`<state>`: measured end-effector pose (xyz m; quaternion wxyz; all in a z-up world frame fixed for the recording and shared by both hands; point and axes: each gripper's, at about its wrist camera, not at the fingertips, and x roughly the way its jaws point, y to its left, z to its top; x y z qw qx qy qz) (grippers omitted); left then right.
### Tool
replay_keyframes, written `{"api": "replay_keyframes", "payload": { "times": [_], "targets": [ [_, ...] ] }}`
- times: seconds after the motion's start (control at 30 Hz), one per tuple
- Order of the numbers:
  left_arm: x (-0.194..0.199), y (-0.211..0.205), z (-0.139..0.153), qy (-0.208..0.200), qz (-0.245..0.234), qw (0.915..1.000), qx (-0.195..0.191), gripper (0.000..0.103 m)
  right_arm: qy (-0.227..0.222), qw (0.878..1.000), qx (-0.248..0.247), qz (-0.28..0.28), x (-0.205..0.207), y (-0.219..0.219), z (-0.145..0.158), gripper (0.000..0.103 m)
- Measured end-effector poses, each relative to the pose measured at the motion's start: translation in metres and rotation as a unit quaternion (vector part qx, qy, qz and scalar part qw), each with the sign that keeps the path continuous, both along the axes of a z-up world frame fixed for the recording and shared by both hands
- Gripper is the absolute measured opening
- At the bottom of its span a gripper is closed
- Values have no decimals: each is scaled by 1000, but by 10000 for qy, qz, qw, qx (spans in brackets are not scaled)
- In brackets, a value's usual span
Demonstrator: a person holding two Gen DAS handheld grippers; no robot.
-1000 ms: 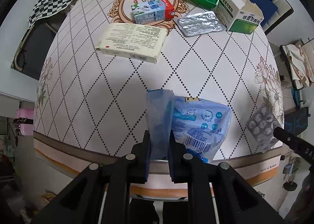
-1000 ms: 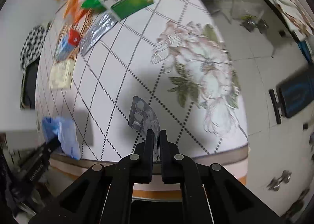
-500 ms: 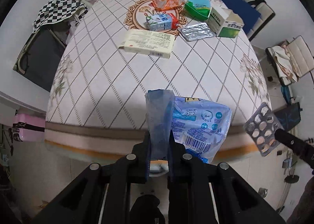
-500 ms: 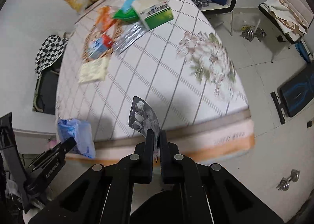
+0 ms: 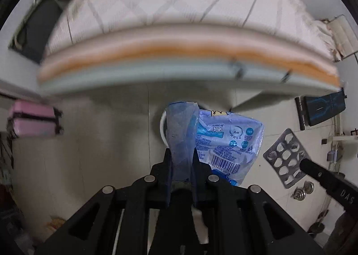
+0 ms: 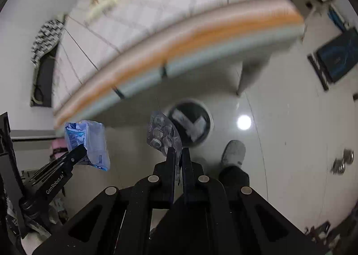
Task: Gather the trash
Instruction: 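Lift the bag and blister pack and carry them toward the trash bin, then open both grippers over the trash bin, dropping bag and blister pack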
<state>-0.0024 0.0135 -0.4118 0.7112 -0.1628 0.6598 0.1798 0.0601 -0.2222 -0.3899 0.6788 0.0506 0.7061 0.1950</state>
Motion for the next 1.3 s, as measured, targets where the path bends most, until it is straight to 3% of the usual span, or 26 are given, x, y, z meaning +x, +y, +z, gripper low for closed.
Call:
{"api": "replay_keyframes", "payload": {
  "times": [0.17, 0.27, 0.43, 0.47, 0.53, 0.57, 0.6, 0.67, 0.7, 0.8, 0.83, 0.87, 0.93, 1.07, 1.3],
  "targets": [
    [-8, 21, -111, 367, 486, 9972, -434, 11, 453, 9988, -181, -86, -23, 6, -97, 6],
    [-4, 35, -169, 444, 717, 9945, -628, 12, 698, 9971, -192, -232, -25, 12, -169, 6],
    [8, 55, -256, 464, 848, 9908, -947, 16, 729, 9966, -158, -355, -11, 28, -268, 6],
    [8, 55, -266, 487, 855, 9903, -980, 23, 716, 9967, -154, -338, -7, 32, -285, 6],
    [12, 59, -288, 548, 833, 9903, -964, 52, 720, 9967, -161, -350, 0, 39, -320, 7],
    [12, 61, -293, 525, 823, 9909, -925, 75, 750, 9965, -139, -335, 3, 43, -335, 9],
    [12, 61, -297, 520, 814, 9914, -887, 89, 834, 9961, -103, -274, 6, 48, -351, 15],
    [6, 63, -301, 541, 792, 9919, -833, 93, 948, 9952, -70, -220, 10, 51, -373, 46],
    [4, 62, -302, 589, 766, 9927, -728, 93, 957, 9952, -93, -183, 10, 51, -381, 50],
    [-6, 60, -291, 641, 644, 9945, -522, 93, 788, 9964, -315, 66, 7, 52, -391, 76],
    [-8, 57, -287, 651, 611, 9949, -467, 93, 711, 9964, -436, 165, 6, 52, -390, 93],
    [-11, 53, -280, 657, 556, 9956, -371, 94, 560, 9961, -610, 300, 4, 53, -385, 102],
    [-13, 47, -267, 681, 444, 9965, -185, 101, 273, 9936, -952, 550, 1, 55, -376, 103],
    [-23, 38, -232, 648, 280, 9974, 124, 102, -247, 9854, -1396, 946, -5, 59, -348, 103],
    [-27, 28, -171, 468, 332, 9982, 173, 102, -676, 9791, -1567, 1109, -2, 55, -281, 103]
  ]
}}
